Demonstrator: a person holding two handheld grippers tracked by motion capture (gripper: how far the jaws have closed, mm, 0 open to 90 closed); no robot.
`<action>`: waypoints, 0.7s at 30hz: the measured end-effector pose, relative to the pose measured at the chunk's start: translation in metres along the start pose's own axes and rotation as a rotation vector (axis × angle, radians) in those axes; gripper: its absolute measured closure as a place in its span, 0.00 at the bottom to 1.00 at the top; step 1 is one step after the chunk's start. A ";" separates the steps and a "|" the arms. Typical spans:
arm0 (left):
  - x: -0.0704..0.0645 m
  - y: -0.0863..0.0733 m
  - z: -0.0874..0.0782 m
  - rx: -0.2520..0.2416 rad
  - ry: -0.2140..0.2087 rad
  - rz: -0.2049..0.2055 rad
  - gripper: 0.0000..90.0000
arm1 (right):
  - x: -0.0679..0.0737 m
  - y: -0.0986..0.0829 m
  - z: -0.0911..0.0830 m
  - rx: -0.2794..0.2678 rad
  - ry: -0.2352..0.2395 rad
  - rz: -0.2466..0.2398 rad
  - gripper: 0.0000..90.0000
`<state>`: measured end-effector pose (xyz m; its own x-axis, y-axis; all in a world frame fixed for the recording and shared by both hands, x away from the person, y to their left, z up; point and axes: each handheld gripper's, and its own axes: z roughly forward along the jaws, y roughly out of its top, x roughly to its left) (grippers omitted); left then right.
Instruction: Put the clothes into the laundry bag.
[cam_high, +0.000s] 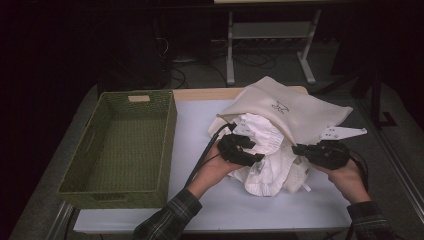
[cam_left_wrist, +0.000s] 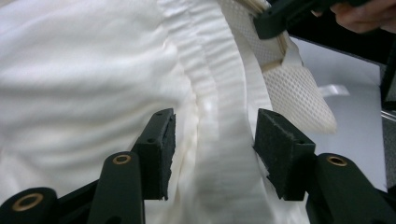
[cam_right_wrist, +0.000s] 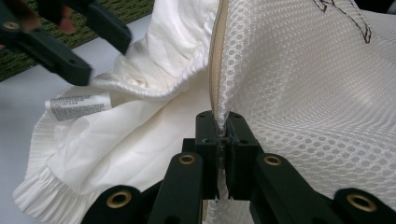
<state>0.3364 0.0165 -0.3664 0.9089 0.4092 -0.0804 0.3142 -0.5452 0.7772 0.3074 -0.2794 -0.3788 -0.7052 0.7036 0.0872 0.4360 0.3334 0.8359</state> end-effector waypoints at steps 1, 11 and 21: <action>-0.001 -0.008 -0.009 -0.007 0.009 -0.002 0.50 | 0.000 0.000 0.000 0.000 -0.001 -0.001 0.94; -0.015 -0.065 -0.021 0.032 -0.045 -0.044 0.46 | 0.001 -0.001 0.000 0.006 -0.006 -0.007 0.94; -0.029 -0.088 -0.010 0.063 -0.104 -0.062 0.46 | 0.002 -0.001 0.003 0.018 -0.014 -0.019 0.94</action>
<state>0.2793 0.0601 -0.4263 0.9098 0.3672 -0.1935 0.3840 -0.5676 0.7282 0.3072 -0.2770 -0.3809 -0.7060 0.7053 0.0636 0.4326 0.3585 0.8273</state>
